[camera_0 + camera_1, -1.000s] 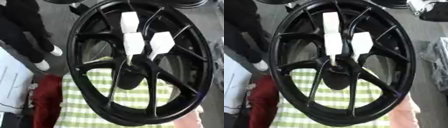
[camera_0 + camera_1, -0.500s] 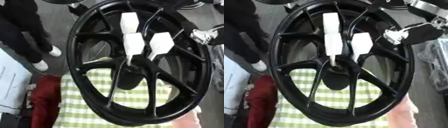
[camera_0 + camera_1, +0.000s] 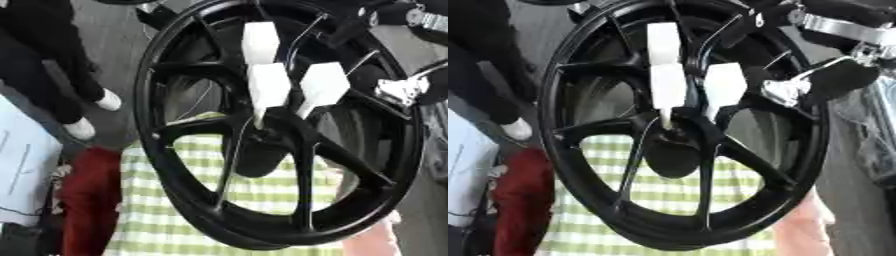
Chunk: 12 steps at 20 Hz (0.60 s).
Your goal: Pull the pin out of the wheel hub.
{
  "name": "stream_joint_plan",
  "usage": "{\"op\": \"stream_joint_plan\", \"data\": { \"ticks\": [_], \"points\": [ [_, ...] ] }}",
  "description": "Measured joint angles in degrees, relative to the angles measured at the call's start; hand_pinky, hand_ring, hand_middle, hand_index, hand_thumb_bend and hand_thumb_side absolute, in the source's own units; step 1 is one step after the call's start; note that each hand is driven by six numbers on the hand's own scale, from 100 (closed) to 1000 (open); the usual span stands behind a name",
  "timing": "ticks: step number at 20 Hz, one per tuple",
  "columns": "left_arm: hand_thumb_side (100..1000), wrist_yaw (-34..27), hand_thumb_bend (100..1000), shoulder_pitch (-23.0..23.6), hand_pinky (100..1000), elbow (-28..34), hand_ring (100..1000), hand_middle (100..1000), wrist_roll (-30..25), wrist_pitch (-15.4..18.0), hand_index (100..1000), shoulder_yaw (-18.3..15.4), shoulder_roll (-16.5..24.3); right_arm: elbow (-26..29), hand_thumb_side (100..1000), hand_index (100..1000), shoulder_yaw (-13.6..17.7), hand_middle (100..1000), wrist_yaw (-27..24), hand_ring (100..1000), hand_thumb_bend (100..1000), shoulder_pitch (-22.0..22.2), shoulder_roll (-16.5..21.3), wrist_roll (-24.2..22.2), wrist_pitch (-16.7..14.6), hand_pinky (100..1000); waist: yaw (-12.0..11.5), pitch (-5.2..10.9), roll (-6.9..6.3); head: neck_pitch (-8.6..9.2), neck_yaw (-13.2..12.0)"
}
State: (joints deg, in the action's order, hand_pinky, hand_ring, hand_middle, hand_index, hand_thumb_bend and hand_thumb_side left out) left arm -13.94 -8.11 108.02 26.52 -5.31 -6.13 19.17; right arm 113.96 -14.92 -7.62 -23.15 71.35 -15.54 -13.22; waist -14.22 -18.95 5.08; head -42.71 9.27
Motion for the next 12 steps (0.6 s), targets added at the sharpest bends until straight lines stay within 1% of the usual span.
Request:
{"op": "stream_joint_plan", "data": {
  "ticks": [2,3,5,6,7,8,9,11,12],
  "points": [
    [821,0.0,266,0.0,619,0.0,746,804,0.0,0.0,738,0.1,0.0,0.0,400,826,-0.7,756,0.6,830,100,0.0,0.0,-0.1,0.9,898,0.0,0.0,0.04,0.0,0.0],
    [822,-0.1,266,0.0,619,0.0,746,804,-0.1,0.0,739,0.2,0.0,0.0,409,825,-1.0,756,1.1,830,100,-0.1,0.0,-0.1,1.4,897,-0.1,0.0,0.05,0.0,0.0],
    [822,-0.2,266,0.0,619,0.0,746,805,-0.1,-0.1,739,0.3,0.0,0.0,378,821,-2.1,751,2.6,827,100,-0.2,0.0,0.2,2.6,897,-0.2,-0.02,0.08,0.0,0.0],
    [823,-0.2,266,0.0,619,0.0,746,805,-0.2,-0.1,739,0.3,0.0,0.0,350,819,-2.7,749,3.4,826,100,-0.4,0.0,0.4,3.2,898,-0.4,-0.05,0.11,0.0,0.0],
    [823,-0.2,266,0.0,619,0.0,746,805,-0.2,-0.1,739,0.3,0.0,0.0,239,815,-3.3,744,4.2,824,100,-0.5,0.0,0.7,3.8,901,-0.4,-0.11,0.18,0.0,0.0],
    [823,-0.2,266,0.0,619,0.0,746,805,-0.2,-0.1,739,0.3,0.0,0.0,202,814,-3.9,743,4.9,824,100,-0.6,0.0,1.1,4.4,902,-0.4,-0.17,0.24,0.0,0.0],
    [824,-0.2,267,0.0,619,0.0,746,805,-0.3,-0.2,739,0.3,0.0,0.0,100,812,-4.4,741,5.4,823,197,-0.9,0.0,1.6,4.9,905,-0.4,-0.19,0.28,0.0,0.0],
    [825,-0.2,266,0.0,619,-0.1,746,805,-0.3,-0.2,739,0.4,0.0,0.1,100,809,-5.1,740,6.3,822,270,-1.4,0.0,2.5,6.1,907,-0.5,-0.21,0.35,0.0,0.1],
    [825,-0.2,266,0.0,619,-0.2,746,805,-0.4,-0.2,739,0.4,0.0,0.2,100,808,-5.5,739,6.7,822,286,-1.6,0.0,2.9,6.7,908,-0.5,-0.21,0.36,0.0,0.2]
  ]
}}
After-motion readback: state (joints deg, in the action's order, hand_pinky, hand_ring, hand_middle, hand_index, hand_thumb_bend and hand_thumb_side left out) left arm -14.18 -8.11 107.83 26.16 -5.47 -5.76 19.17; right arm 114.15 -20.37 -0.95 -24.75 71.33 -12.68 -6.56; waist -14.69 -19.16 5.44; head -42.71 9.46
